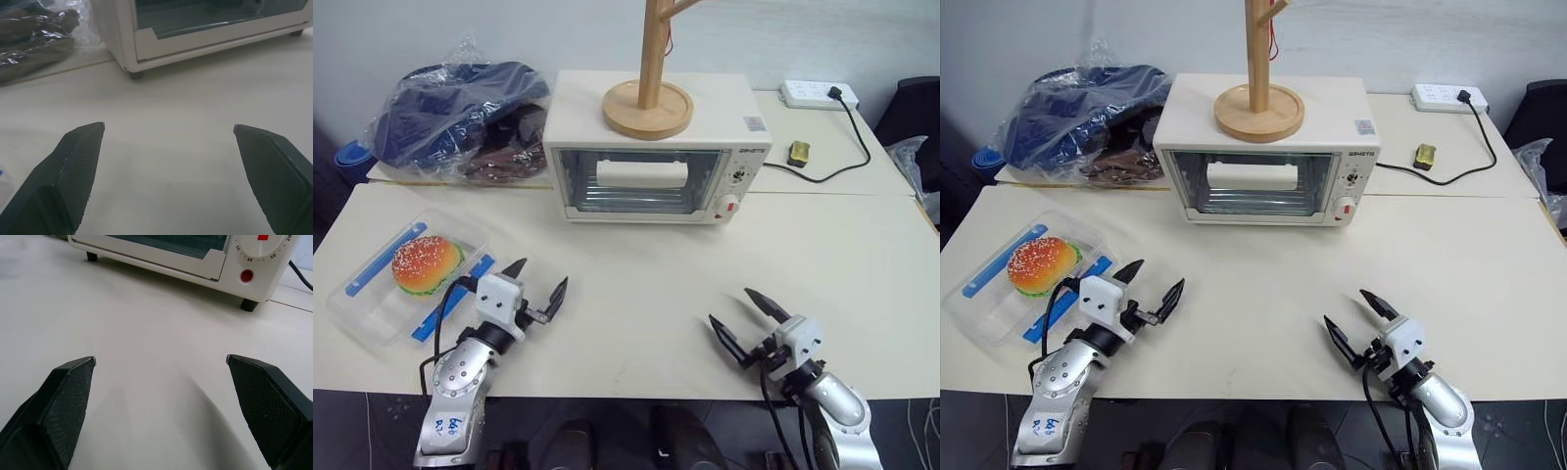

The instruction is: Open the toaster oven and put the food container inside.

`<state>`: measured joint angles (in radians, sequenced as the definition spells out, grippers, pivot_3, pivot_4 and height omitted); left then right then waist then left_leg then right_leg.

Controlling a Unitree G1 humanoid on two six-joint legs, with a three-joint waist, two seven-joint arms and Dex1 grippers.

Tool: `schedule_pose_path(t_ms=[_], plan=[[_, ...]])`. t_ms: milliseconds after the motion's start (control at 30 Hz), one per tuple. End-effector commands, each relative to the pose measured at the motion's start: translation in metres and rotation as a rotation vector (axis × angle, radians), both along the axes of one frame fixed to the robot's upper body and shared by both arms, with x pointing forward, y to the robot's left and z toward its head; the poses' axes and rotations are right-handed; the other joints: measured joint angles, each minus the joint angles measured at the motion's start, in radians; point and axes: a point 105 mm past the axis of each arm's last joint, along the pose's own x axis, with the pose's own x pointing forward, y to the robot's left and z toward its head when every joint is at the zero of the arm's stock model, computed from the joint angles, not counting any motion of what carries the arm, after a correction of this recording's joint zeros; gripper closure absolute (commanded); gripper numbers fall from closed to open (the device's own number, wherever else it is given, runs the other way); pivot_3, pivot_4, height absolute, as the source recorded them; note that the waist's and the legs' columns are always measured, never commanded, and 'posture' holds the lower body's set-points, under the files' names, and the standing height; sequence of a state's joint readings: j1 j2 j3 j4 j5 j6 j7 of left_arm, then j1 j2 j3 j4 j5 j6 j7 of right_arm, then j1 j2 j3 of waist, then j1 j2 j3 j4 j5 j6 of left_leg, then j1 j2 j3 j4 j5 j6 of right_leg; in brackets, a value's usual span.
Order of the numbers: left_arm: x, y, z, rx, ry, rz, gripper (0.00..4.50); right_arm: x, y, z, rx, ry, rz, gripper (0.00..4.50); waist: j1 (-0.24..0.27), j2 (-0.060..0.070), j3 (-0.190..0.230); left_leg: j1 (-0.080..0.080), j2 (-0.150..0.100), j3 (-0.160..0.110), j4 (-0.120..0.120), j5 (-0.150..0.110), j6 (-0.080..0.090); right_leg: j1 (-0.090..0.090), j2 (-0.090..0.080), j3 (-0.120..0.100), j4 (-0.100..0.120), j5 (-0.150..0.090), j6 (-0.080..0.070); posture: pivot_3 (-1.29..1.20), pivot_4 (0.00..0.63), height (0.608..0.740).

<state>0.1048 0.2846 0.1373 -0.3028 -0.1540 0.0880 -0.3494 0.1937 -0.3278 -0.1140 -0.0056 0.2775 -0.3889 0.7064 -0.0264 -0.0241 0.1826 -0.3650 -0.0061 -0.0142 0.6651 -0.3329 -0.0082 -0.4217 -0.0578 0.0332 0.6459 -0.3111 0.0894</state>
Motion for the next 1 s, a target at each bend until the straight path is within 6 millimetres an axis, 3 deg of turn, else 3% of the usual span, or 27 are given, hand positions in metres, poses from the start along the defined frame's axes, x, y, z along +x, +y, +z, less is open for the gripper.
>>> schedule_pose_path(t_ms=[33, 167, 300, 500, 667, 833, 1000], plan=[[-0.003, 0.003, 0.003, 0.028, -0.008, -0.015, 0.0, -0.002, 0.0, 0.01, -0.008, -0.045, 0.008, 0.02, 0.0, 0.0, 0.0, 0.0, 0.0, 0.0, 0.0, 0.0, 0.0, 0.0, 0.0, 0.0, 0.0, 0.0, 0.0, 0.0, 0.15, 0.74], [-0.011, 0.0, 0.017, -0.059, -0.006, -0.135, 0.0, 0.009, 0.009, 0.037, 0.041, -0.076, 0.1, 0.02, -0.001, 0.0, 0.0, 0.0, 0.0, 0.0, 0.0, 0.0, 0.0, 0.0, 0.0, 0.0, 0.0, 0.0, 0.0, 0.0, 0.15, 0.74], [-0.028, 0.002, 0.046, -0.214, 0.043, -0.34, 0.0, 0.032, 0.025, 0.074, 0.061, -0.087, 0.214, 0.02, -0.004, 0.001, 0.001, 0.001, 0.001, -0.001, 0.0, 0.0, 0.0, 0.0, 0.0, 0.0, 0.001, 0.0, 0.0, 0.0, 0.15, 0.74], [-0.04, 0.013, 0.074, -0.167, 0.07, -0.477, 0.0, 0.063, 0.046, 0.112, 0.088, -0.102, 0.289, 0.02, 0.001, 0.002, 0.001, 0.0, 0.001, -0.002, 0.0, 0.001, -0.001, 0.0, 0.0, -0.001, 0.0, -0.001, -0.001, 0.0, 0.15, 0.74], [-0.035, 0.018, 0.09, -0.145, 0.011, -0.476, 0.0, 0.086, 0.068, 0.136, 0.098, -0.147, 0.333, 0.02, 0.0, 0.002, 0.001, -0.003, 0.0, -0.002, 0.001, 0.001, -0.002, -0.002, -0.001, -0.002, 0.0, 0.0, -0.001, 0.0, 0.15, 0.74], [-0.037, 0.01, 0.084, -0.158, 0.025, -0.48, 0.0, 0.081, 0.094, 0.155, 0.113, -0.219, 0.444, 0.02, -0.004, 0.002, 0.001, -0.005, 0.0, -0.001, 0.001, 0.003, -0.005, -0.004, 0.0, -0.001, 0.0, 0.0, -0.001, 0.0, 0.15, 0.74], [-0.038, 0.015, 0.078, -0.155, 0.045, -0.465, 0.0, 0.06, 0.106, 0.147, 0.036, -0.242, 0.57, 0.02, -0.004, 0.002, 0.001, -0.006, 0.0, -0.001, 0.0, 0.002, -0.004, -0.005, 0.0, -0.001, 0.0, 0.0, -0.001, 0.0, 0.15, 0.74]])
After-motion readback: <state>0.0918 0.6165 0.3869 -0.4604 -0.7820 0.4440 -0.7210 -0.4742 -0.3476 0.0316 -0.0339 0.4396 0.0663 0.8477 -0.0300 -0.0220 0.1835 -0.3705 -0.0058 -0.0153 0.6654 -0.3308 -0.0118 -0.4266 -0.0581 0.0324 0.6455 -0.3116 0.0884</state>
